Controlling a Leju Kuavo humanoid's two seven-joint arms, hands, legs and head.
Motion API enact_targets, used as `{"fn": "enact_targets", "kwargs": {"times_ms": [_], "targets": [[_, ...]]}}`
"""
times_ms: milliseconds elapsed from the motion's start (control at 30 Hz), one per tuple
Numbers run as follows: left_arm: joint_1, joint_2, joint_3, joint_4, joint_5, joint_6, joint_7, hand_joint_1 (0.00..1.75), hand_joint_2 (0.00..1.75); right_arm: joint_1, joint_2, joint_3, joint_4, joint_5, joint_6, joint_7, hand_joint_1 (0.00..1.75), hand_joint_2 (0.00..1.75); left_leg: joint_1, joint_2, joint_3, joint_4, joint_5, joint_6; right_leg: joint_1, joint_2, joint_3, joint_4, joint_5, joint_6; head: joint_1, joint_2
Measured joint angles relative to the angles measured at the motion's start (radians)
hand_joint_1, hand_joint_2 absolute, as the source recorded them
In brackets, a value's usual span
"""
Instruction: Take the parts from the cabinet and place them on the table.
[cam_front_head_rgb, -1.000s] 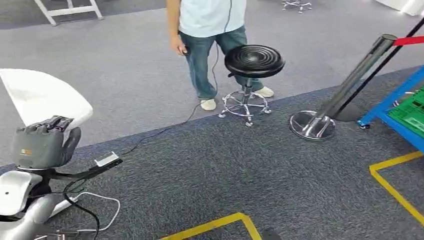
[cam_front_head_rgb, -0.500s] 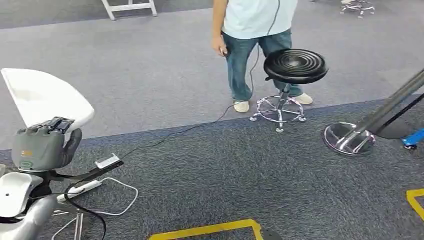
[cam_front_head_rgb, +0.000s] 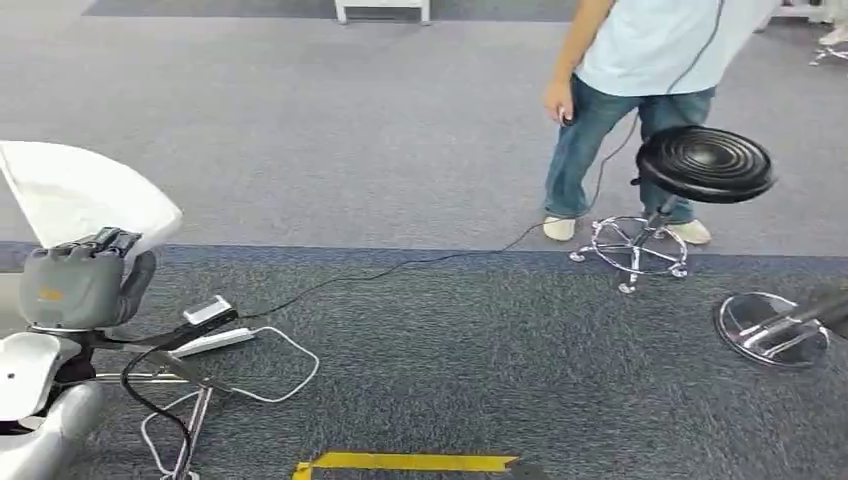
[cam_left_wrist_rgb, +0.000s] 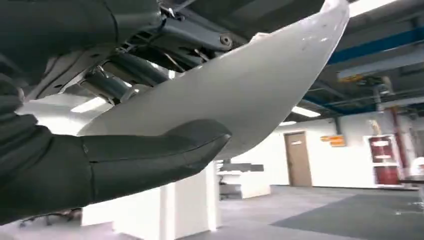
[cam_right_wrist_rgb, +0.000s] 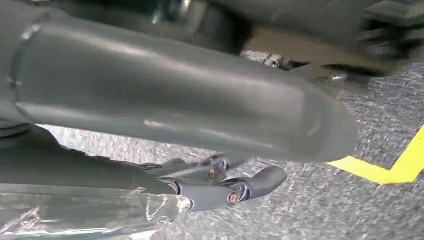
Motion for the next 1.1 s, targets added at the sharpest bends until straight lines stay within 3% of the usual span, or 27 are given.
{"fn": "enact_targets", "kwargs": {"times_ms": [33,67,133,167,200,233,333,367,400,433,467,500,533,567,600,733,767,800,833,900,933,967,1000,1067,1100], "targets": [[0.001,0.0,0.0,0.002,0.0,0.0,0.0,1.75,1.75,0.002,0.0,0.0,0.0,0.0,0.0,0.0,0.0,0.0,0.0,-0.013,0.0,0.0,0.0,0.0,0.0,0.001,-0.027,0.042,-0.007,-0.001,0.0,0.0],[0.001,0.0,0.0,0.006,0.0,0.0,0.0,1.75,1.75,0.003,0.0,0.0,0.0,0.0,0.0,0.0,0.0,0.0,0.0,-0.032,0.001,0.001,0.0,0.0,0.0,0.001,-0.037,0.038,0.015,-0.003,0.0,0.0],[0.0,0.0,0.0,0.008,0.0,0.0,0.0,1.75,1.75,0.002,0.0,0.001,0.0,0.0,0.0,0.0,0.0,0.0,0.002,-0.064,0.004,0.001,0.0,-0.002,-0.003,0.011,0.018,-0.104,0.111,-0.005,-0.001,0.0],[0.0,0.0,0.0,0.009,0.0,0.0,0.0,1.75,1.75,0.002,0.0,0.001,0.0,0.0,0.0,0.0,0.0,0.0,0.005,-0.078,0.005,0.002,0.0,-0.005,-0.008,0.039,0.063,-0.204,0.16,-0.003,0.0,0.0],[-0.001,0.0,0.0,0.01,0.0,0.0,0.0,1.75,1.75,0.001,0.0,0.002,0.0,0.0,0.0,0.0,0.0,0.0,0.005,-0.09,0.003,0.003,0.0,-0.012,-0.017,0.098,0.088,-0.263,0.167,-0.001,0.0,0.0],[-0.005,0.0,0.0,0.01,0.0,0.0,0.0,1.75,1.75,0.002,0.002,0.002,0.0,0.0,0.0,0.0,0.0,0.0,0.001,-0.105,-0.004,0.01,-0.001,-0.018,-0.022,0.104,0.104,-0.282,0.16,-0.004,-0.002,0.0],[-0.004,0.002,0.001,0.013,0.0,-0.001,0.0,1.75,1.75,0.002,0.002,0.002,0.0,0.0,0.0,0.0,0.0,0.0,0.012,-0.138,-0.012,-0.001,0.013,-0.038,-0.01,0.071,0.103,-0.277,0.164,-0.018,0.0,0.0],[-0.002,0.004,0.001,0.015,0.0,0.0,0.0,1.75,1.75,0.001,0.004,0.002,0.0,0.0,0.0,0.0,0.0,0.0,0.013,-0.136,-0.016,0.002,0.01,-0.041,-0.016,0.055,0.105,-0.283,0.169,-0.028,-0.001,0.0],[-0.002,0.005,0.002,0.015,0.0,0.0,0.0,1.75,1.75,-0.002,0.004,0.002,0.0,0.0,-0.001,0.0,0.0,0.0,0.004,-0.062,-0.027,0.028,-0.011,-0.043,-0.013,0.045,0.106,-0.285,0.171,-0.035,-0.006,0.0],[-0.006,0.006,0.002,0.015,0.0,0.0,0.0,1.75,1.75,-0.003,0.004,0.002,0.0,0.0,-0.001,0.0,0.0,0.0,0.003,-0.022,-0.055,0.085,-0.047,-0.046,-0.01,0.033,0.106,-0.286,0.169,-0.042,-0.01,0.0],[-0.009,0.005,0.001,0.017,0.0,-0.001,0.0,1.75,1.75,-0.001,0.004,0.002,0.0,0.0,0.0,-0.001,0.0,0.0,0.004,-0.003,-0.096,0.174,-0.09,-0.049,-0.008,0.018,0.106,-0.286,0.168,-0.045,-0.009,0.0],[-0.008,0.004,0.0,0.019,0.0,-0.002,0.0,1.75,1.75,0.001,0.004,0.002,0.0,0.0,0.0,-0.001,0.0,0.0,0.005,0.003,-0.129,0.243,-0.118,-0.051,-0.007,0.004,0.106,-0.286,0.166,-0.047,-0.009,0.0],[-0.008,0.004,0.0,0.024,0.001,-0.005,0.002,1.75,1.75,0.003,0.004,0.002,0.0,0.0,0.001,-0.002,0.0,0.0,0.006,0.005,-0.157,0.302,-0.133,-0.053,-0.007,-0.012,0.106,-0.286,0.166,-0.048,-0.01,0.0],[-0.009,0.005,0.001,0.03,0.002,-0.01,0.004,1.75,1.75,0.003,0.004,0.002,0.0,0.0,0.003,-0.003,0.0,0.0,0.007,0.006,-0.161,0.309,-0.124,-0.055,-0.007,-0.026,0.106,-0.286,0.165,-0.048,-0.009,0.0],[-0.01,0.005,0.002,0.037,0.005,-0.014,0.007,1.75,1.75,0.003,0.004,0.002,0.0,0.0,0.003,-0.003,0.0,0.0,0.008,0.007,-0.149,0.286,-0.103,-0.056,-0.008,-0.038,0.106,-0.285,0.163,-0.047,-0.01,0.0],[-0.01,0.005,0.002,0.038,0.005,-0.014,0.008,1.75,1.75,0.002,0.004,0.002,0.0,0.0,0.003,-0.003,0.0,0.0,0.008,0.008,-0.145,0.277,-0.097,-0.056,-0.008,-0.04,0.106,-0.285,0.163,-0.047,-0.01,0.0],[-0.012,0.005,0.004,0.042,0.008,-0.017,0.011,1.75,1.75,0.002,0.004,0.002,0.0,0.001,0.003,-0.004,0.0,0.0,0.009,0.012,-0.12,0.23,-0.07,-0.057,-0.009,-0.05,0.107,-0.285,0.162,-0.045,-0.01,0.0],[-0.013,0.006,0.007,0.046,0.01,-0.02,0.014,1.75,1.75,0.001,0.004,0.002,0.0,0.001,0.003,-0.004,0.0,0.0,0.009,0.024,-0.083,0.164,-0.039,-0.057,-0.009,-0.06,0.11,-0.285,0.16,-0.043,-0.009,0.0],[-0.03,0.006,0.016,0.069,0.016,-0.027,0.018,1.75,1.75,0.001,0.004,0.002,0.0,0.002,0.003,-0.004,0.0,0.0,0.001,0.095,-0.004,0.016,-0.012,-0.043,0.006,-0.096,0.119,-0.28,0.145,-0.022,-0.007,0.0],[-0.029,0.006,0.028,0.089,0.019,-0.039,0.024,1.75,1.75,0.0,0.004,0.002,0.0,0.003,0.003,-0.004,0.0,0.0,-0.003,0.063,-0.006,0.016,-0.017,-0.032,0.005,-0.125,0.133,-0.288,0.139,-0.015,-0.005,0.0],[-0.029,0.007,0.034,0.097,0.021,-0.047,0.029,1.75,1.75,-0.002,0.004,0.002,0.0,0.003,0.003,-0.006,0.0,0.0,0.002,0.049,-0.003,0.014,-0.015,-0.025,0.001,-0.126,0.136,-0.286,0.132,-0.008,-0.006,0.0],[-0.029,0.007,0.039,0.103,0.022,-0.049,0.034,1.75,1.75,-0.005,0.004,0.002,0.0,0.005,0.003,-0.008,0.0,0.0,0.005,0.04,-0.002,0.014,-0.014,-0.02,-0.002,-0.07,0.126,-0.267,0.119,0.001,-0.005,0.0],[-0.036,0.007,0.044,0.114,0.022,-0.052,0.037,1.75,1.75,-0.006,0.004,0.002,0.0,0.005,0.003,-0.009,0.0,0.0,0.007,0.03,-0.002,0.014,-0.014,-0.014,-0.003,-0.031,0.103,-0.217,0.09,0.001,-0.002,0.0],[-0.041,0.005,0.052,0.137,0.023,-0.053,0.037,1.75,1.75,-0.003,0.004,0.002,0.0,0.005,0.003,-0.008,0.0,0.0,0.006,0.003,-0.002,0.014,-0.014,-0.008,-0.002,-0.003,0.012,-0.038,0.016,0.001,0.001,0.0],[-0.04,0.005,0.055,0.148,0.024,-0.055,0.037,1.75,1.75,-0.001,0.004,0.002,0.0,0.005,0.003,-0.008,0.0,0.0,0.005,-0.011,-0.002,0.014,-0.014,-0.007,-0.001,-0.001,-0.025,0.023,0.0,-0.001,-0.001,0.0]]}}
